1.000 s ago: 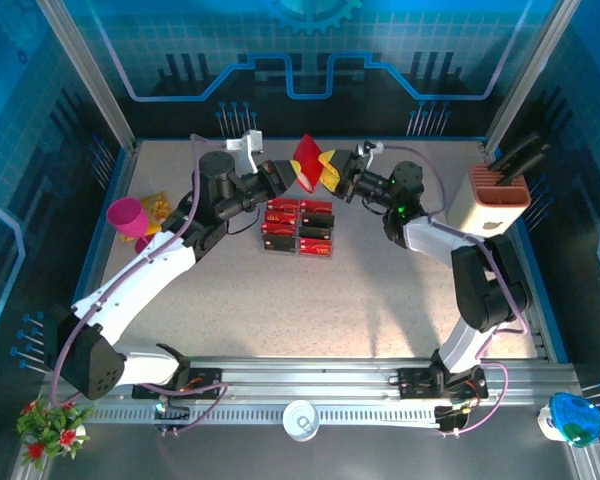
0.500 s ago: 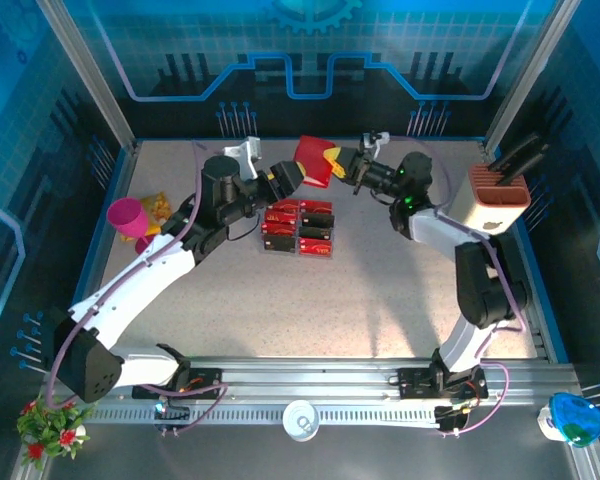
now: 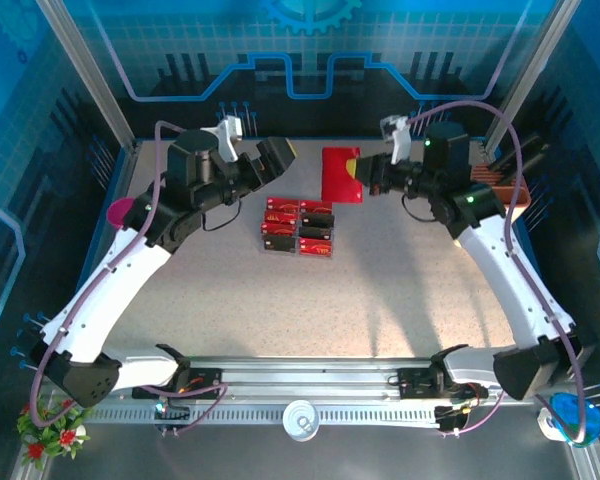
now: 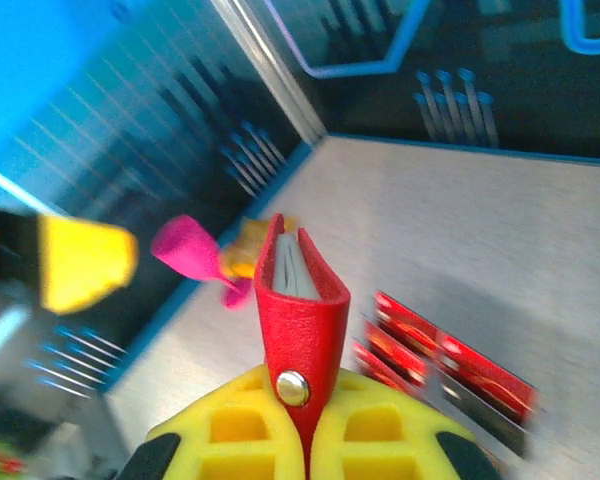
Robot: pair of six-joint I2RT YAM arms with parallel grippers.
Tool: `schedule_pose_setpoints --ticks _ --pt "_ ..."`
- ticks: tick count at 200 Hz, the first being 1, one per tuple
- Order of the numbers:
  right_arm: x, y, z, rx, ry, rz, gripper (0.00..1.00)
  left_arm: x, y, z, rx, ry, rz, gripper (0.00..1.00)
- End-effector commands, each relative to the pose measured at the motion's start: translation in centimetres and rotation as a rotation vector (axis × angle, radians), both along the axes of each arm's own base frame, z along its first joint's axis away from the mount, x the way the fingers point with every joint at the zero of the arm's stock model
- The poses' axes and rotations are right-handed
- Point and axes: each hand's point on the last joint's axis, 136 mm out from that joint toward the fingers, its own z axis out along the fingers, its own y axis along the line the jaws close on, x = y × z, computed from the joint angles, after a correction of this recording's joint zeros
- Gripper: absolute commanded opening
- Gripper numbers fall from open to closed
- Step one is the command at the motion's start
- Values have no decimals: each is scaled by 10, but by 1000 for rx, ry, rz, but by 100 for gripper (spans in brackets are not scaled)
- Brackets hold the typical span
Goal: Put the credit cards into the card holder
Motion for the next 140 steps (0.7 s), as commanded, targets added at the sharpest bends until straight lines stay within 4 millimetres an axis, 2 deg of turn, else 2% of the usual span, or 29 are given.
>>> schedule_pose_setpoints --ticks 1,18,50,94,140 --pt "-10 -24 -49 -433 -127 -67 0 -5 -5 -15 -46 145 -36 99" --pt "-15 -25 -49 -583 -265 -110 0 -3 -12 -18 -75 201 -63 99" --pt "-22 -18 -37 -720 -469 -183 0 -3 -39 -32 -86 328 -173 99" --pt "-29 7 -16 -757 -654 -220 0 0 -64 -45 -112 398 -238 99" --pt "-30 40 -8 -772 -748 -203 0 0 -71 -57 -110 430 -267 99"
